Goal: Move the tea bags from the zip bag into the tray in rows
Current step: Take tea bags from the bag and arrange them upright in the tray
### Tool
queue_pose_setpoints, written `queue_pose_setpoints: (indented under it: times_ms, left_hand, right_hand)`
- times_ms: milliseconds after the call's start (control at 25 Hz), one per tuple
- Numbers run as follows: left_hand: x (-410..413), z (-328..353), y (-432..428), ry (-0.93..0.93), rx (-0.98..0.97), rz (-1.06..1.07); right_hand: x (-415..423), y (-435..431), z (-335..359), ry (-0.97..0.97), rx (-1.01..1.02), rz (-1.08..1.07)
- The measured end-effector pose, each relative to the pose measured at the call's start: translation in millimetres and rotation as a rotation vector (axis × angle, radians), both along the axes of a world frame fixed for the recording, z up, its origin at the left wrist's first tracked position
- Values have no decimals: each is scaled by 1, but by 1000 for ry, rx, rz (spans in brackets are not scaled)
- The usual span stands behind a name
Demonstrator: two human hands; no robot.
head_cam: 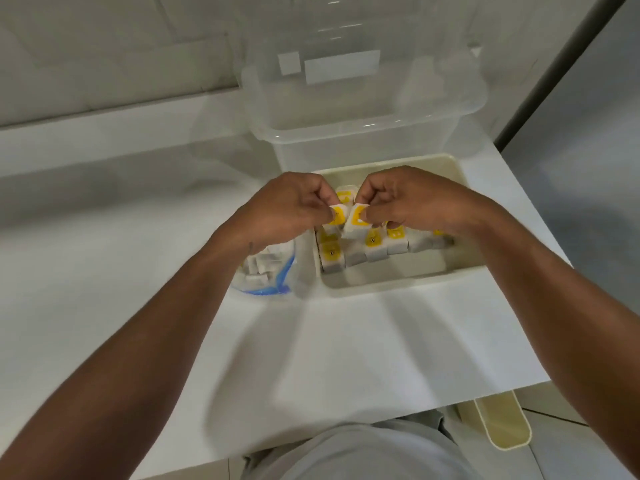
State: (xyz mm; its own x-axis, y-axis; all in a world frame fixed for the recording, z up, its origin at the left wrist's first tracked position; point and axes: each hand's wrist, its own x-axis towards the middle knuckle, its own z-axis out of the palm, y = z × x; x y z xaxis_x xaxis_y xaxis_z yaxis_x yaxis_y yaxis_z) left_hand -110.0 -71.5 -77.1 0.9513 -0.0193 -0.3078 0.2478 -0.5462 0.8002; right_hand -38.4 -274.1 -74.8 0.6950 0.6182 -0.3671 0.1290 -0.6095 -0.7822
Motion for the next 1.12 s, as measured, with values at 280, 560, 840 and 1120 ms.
queue_pose_setpoints:
  times_ms: [280, 560, 840, 1120]
  left_hand:
    - [6, -7, -31, -51, 546, -191]
    - [4, -16, -40, -46, 875, -330]
    - [1, -27, -54, -42, 1058, -430]
    - [10, -24, -71, -41, 1203, -530]
  right_hand:
    - [15, -15, -28, -123, -214, 175]
    - [12, -12, -52, -137, -260, 261]
    - [5, -3, -65, -263, -320, 424]
    - [4, 5, -68, -336, -415, 434]
